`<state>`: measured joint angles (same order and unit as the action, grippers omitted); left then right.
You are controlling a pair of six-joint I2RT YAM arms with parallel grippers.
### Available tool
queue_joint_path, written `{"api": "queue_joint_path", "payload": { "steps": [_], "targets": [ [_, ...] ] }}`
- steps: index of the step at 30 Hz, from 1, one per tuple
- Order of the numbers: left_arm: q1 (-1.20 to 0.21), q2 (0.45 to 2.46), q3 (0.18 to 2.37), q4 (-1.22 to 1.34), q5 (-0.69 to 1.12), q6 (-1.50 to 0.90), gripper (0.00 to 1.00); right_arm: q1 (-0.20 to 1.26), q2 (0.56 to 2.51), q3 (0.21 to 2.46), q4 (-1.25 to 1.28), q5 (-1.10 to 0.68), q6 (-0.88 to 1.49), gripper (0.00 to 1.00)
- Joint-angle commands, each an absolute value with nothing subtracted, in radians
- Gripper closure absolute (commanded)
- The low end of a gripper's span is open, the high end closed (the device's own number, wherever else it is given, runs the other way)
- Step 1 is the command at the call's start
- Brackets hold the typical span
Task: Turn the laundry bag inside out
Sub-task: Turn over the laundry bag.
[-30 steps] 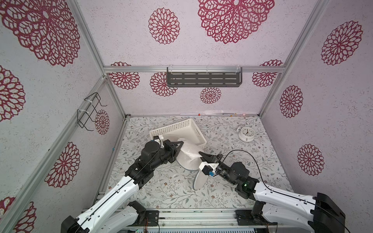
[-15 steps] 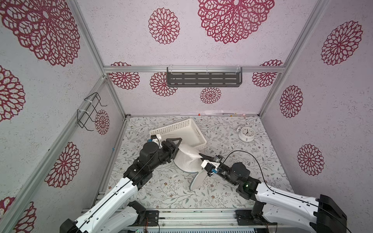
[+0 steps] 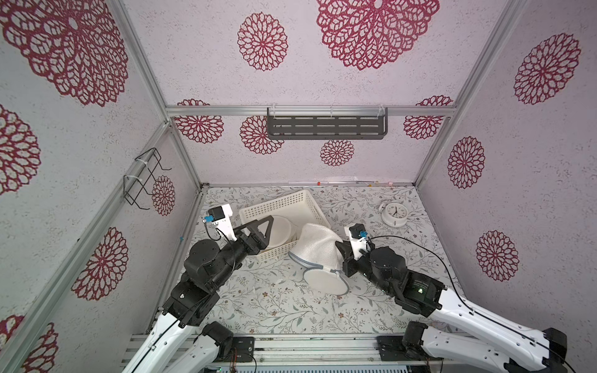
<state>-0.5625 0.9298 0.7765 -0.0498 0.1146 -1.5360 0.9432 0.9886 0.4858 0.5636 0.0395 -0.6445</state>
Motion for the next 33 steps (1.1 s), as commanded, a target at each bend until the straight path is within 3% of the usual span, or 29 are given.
{"api": "queue_joint_path", "payload": {
  "steps": [1, 3, 5, 9, 13, 16, 21, 25, 33],
  "targets": [
    [-0.520, 0.896, 0.840, -0.104, -0.007, -1.330, 0.27, 0.964, 0.913, 0.513, 0.455, 0.088, -0.349, 1.00],
    [-0.518, 0.863, 0.869, -0.159, -0.087, -1.195, 0.14, 0.965, 0.887, 0.559, 0.305, 0.196, -0.189, 1.00],
    [-0.517, 0.818, 0.873, -0.180, -0.142, -1.072, 0.09, 0.964, 0.873, 0.621, 0.123, 0.303, -0.035, 1.00],
    [-0.518, 0.725, 0.847, -0.192, -0.120, -0.844, 0.10, 0.963, 0.870, 0.758, -0.208, 0.394, 0.200, 1.00],
    [-0.522, 0.701, 0.835, -0.230, 0.132, -0.713, 0.15, 0.962, 0.881, 0.856, -0.403, 0.386, 0.301, 1.00],
    [-0.564, 0.730, 0.801, -0.230, 0.351, -0.679, 0.19, 0.960, 0.897, 0.917, -0.463, 0.364, 0.317, 1.00],
    [-0.768, 0.828, 0.752, -0.228, 0.496, -0.580, 0.20, 0.951, 0.951, 1.020, -0.516, 0.345, 0.320, 1.00],
    [-0.865, 0.893, 0.744, -0.226, 0.479, -0.514, 0.20, 0.942, 0.973, 1.055, -0.514, 0.319, 0.304, 1.00],
    [-0.881, 0.875, 0.714, -0.196, 0.324, -0.377, 0.14, 0.937, 0.996, 1.081, -0.493, 0.220, 0.287, 1.00]
  ]
}}
